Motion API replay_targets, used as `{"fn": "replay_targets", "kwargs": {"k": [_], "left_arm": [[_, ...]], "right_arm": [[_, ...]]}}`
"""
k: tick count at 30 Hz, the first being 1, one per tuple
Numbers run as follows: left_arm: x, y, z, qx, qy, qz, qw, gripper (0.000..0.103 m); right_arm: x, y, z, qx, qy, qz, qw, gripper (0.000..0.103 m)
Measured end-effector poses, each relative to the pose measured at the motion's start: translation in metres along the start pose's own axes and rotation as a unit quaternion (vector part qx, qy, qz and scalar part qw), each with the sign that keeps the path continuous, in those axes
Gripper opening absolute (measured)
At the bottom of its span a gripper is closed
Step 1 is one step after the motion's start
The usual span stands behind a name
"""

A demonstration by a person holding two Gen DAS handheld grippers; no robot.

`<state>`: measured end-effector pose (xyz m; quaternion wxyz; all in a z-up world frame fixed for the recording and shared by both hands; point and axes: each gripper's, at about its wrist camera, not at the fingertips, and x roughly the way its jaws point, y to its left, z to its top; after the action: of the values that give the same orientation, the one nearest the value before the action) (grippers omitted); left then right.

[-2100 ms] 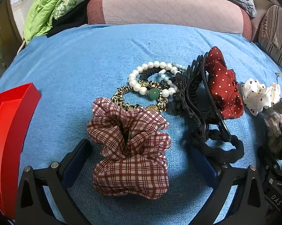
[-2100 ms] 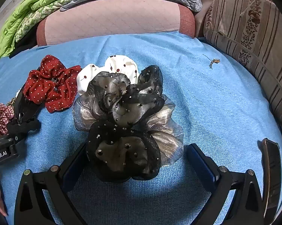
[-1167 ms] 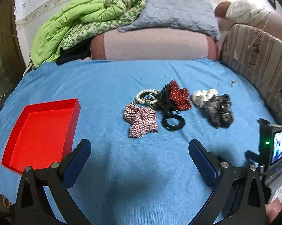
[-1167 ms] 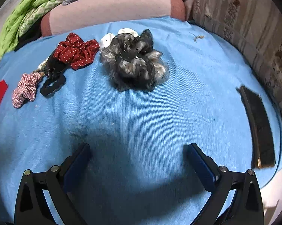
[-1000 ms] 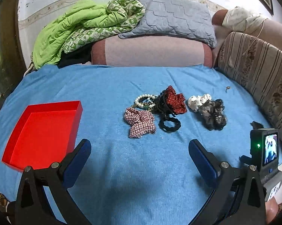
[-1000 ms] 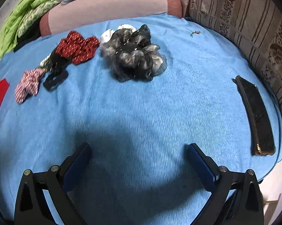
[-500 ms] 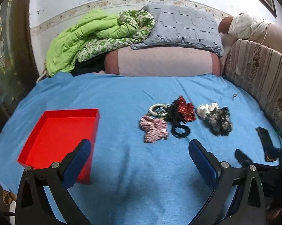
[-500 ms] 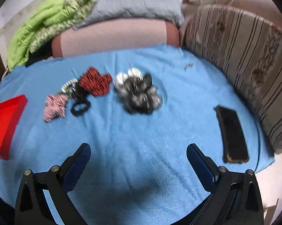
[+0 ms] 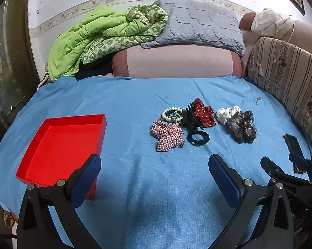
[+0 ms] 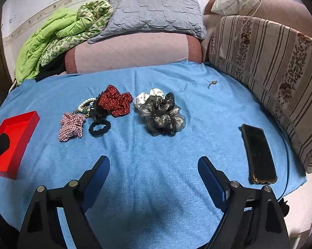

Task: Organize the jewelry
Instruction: 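Move both tools toward the scrunchies beside the red tray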

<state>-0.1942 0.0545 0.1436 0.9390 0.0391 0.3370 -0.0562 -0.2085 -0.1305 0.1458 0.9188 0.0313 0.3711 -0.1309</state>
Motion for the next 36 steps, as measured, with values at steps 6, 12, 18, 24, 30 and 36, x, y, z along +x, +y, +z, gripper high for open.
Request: {"fn": "replay_targets", "kwargs": {"k": [6, 12, 18, 24, 30, 36], "left_arm": [[0.01, 0.002, -0.001, -0.001, 0.017, 0.006, 0.9998, 0.103], [0.019, 0.01, -0.002, -0.016, 0.035, 0.01, 0.9992, 0.103], [0.025, 0.01, -0.005, -0.014, 0.047, 0.005, 0.9988, 0.103], [0.031, 0.008, -0.008, -0.007, 0.059, 0.003, 0.9982, 0.103], [0.038, 0.01, -0.01, -0.008, 0.077, 0.007, 0.997, 0.103], [0.046, 0.01, -0.013, -0.01, 0.095, 0.004, 0.9954, 0.103]], "right_arm": [[0.008, 0.002, -0.002, 0.0, 0.017, 0.006, 1.0, 0.09], [0.014, 0.003, -0.005, 0.0, 0.027, 0.009, 1.0, 0.09], [0.019, 0.0, -0.006, 0.007, 0.035, 0.014, 0.999, 0.09], [0.022, 0.003, -0.008, 0.004, 0.042, 0.015, 0.999, 0.09], [0.026, 0.004, -0.01, 0.004, 0.048, 0.018, 0.999, 0.09], [0.03, 0.003, -0.01, 0.009, 0.056, 0.02, 0.998, 0.09]]}}
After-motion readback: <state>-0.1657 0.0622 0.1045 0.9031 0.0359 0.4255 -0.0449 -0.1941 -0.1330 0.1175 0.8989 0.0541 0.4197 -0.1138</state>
